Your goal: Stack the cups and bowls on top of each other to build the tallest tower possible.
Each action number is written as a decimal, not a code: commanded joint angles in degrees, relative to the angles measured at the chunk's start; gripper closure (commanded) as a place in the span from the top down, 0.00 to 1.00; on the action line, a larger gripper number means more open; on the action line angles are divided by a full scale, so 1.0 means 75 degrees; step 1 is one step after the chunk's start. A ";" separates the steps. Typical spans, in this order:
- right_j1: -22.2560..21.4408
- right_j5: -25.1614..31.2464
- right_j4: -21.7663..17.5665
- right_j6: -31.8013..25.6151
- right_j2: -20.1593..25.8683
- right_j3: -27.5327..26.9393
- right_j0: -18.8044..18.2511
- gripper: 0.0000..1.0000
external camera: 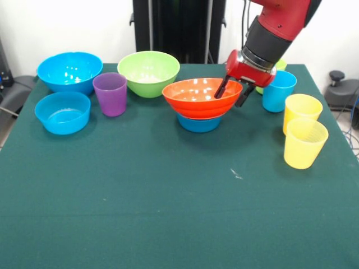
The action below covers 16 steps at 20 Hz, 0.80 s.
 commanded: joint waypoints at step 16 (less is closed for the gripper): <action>0.0081 -0.0533 0.0315 0.1290 0.0572 0.0298 -0.0017 0.00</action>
